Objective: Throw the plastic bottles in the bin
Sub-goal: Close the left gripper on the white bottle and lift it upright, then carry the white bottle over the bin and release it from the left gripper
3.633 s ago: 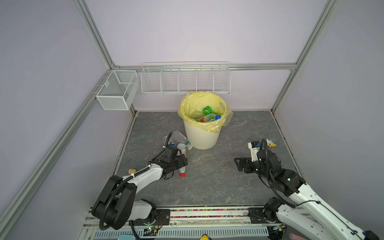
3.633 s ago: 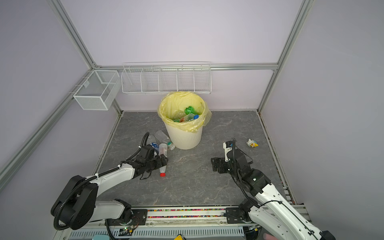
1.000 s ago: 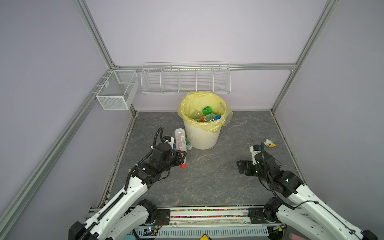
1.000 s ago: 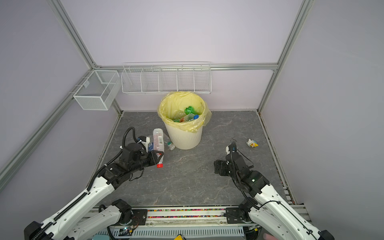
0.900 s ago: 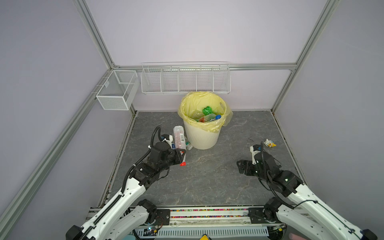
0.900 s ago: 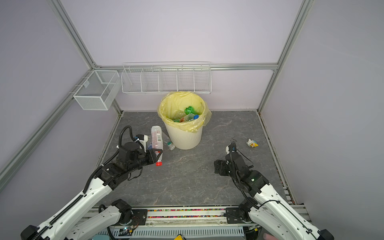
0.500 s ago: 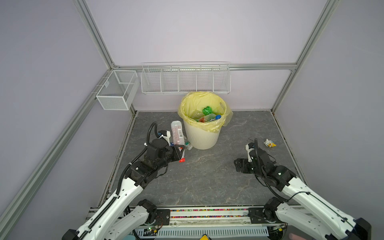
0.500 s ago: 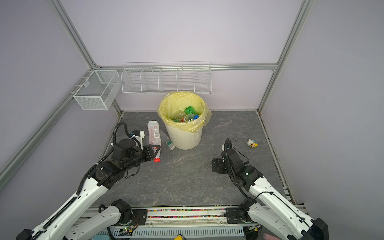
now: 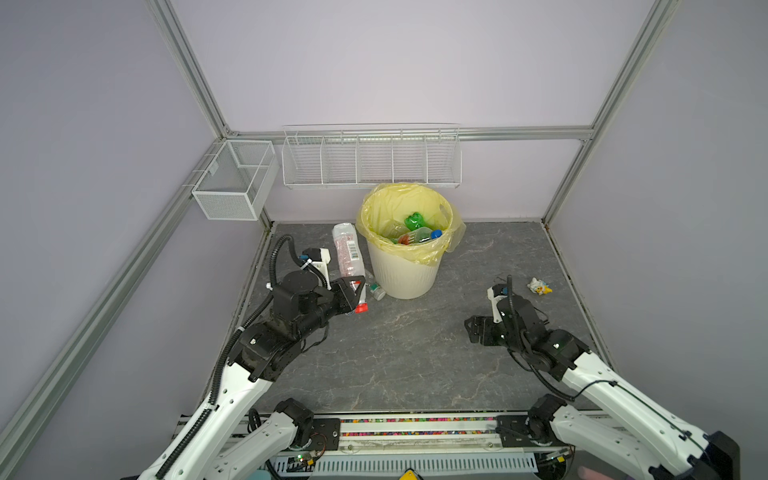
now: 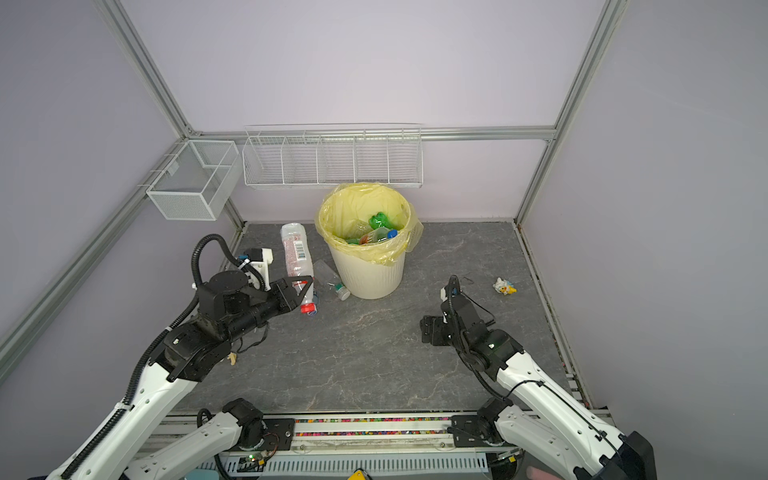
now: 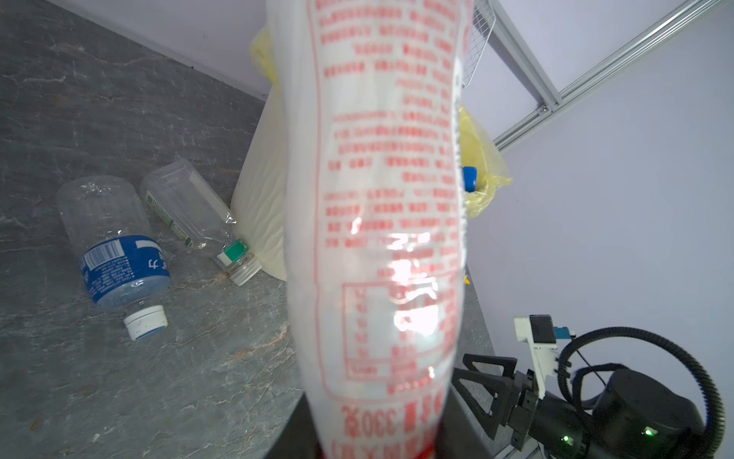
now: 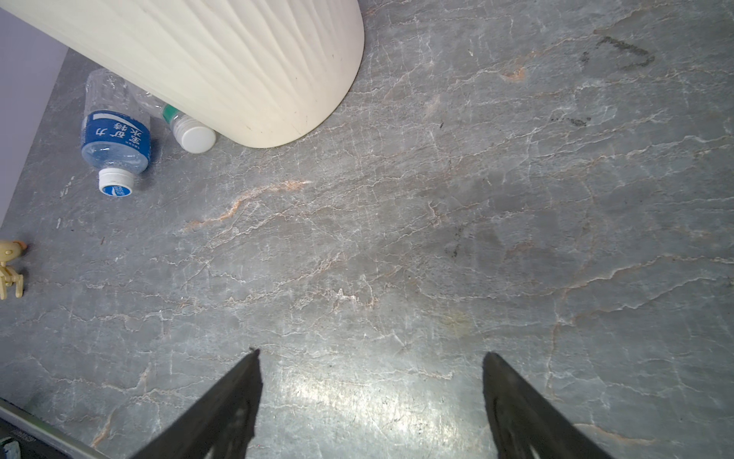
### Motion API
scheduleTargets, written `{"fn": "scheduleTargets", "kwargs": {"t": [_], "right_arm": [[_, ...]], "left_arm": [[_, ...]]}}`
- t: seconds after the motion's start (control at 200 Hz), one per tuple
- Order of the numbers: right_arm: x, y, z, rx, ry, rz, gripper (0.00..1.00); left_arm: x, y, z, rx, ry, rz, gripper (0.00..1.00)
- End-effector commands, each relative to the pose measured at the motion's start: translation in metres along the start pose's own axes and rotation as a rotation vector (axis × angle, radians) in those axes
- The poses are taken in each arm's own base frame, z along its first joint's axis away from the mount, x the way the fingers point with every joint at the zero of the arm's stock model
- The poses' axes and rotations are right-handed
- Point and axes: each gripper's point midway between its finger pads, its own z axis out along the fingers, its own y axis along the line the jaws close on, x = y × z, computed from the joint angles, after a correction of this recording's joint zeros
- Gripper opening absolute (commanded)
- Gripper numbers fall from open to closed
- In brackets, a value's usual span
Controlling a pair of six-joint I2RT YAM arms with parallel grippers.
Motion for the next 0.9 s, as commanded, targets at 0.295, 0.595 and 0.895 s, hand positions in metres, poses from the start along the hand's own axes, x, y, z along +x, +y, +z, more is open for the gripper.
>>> {"fn": "scheduleTargets", "kwargs": {"t": [0.295,0.595,0.895], "right_arm": [[-0.002,0.003,-0.017,-0.043,-0.041,0.029,0.88],[0.012,-0.011,-0.025,-0.034,-0.062,0.073,0.88],[0.006,-0.015,-0.036,-0.013,-0.087,0.077,0.88]], "left_arm": [[-0.012,-0.009,0.005,-0.015,0.005,0.043,0.32],[-0.036,-0.044,0.043,0.048,0.031,0.061,0.32],[-0.087,-0.092,0.143,0.076,0.061,-0.011,0.62]]}}
